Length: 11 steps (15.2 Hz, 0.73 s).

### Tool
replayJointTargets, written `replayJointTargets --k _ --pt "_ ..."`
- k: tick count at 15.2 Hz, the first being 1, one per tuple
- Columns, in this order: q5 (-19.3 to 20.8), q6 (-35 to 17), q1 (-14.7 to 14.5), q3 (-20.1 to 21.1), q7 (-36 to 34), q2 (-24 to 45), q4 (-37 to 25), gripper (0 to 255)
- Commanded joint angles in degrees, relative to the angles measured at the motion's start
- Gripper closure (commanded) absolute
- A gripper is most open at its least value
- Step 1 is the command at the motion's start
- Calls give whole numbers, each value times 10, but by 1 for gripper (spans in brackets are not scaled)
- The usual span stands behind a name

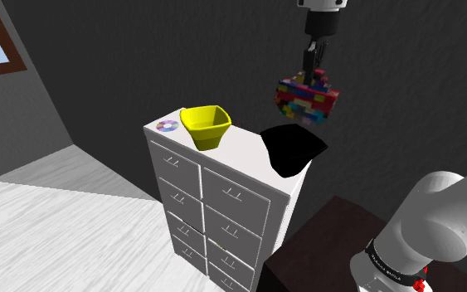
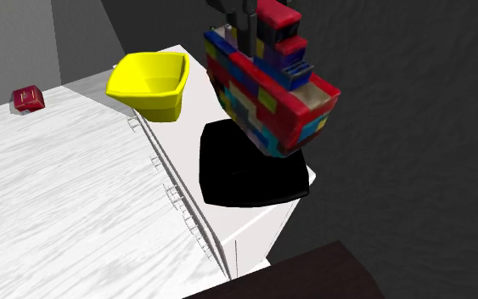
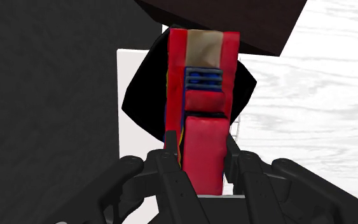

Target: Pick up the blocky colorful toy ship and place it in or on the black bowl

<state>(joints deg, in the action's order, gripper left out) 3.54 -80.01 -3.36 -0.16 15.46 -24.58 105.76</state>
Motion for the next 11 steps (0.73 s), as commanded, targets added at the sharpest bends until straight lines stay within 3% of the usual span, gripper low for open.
replayJointTargets --k 1,11 --pt "0 -16 0 0 -1 -7 23 255" --pt "0 -92 0 -1 -5 -32 123 255"
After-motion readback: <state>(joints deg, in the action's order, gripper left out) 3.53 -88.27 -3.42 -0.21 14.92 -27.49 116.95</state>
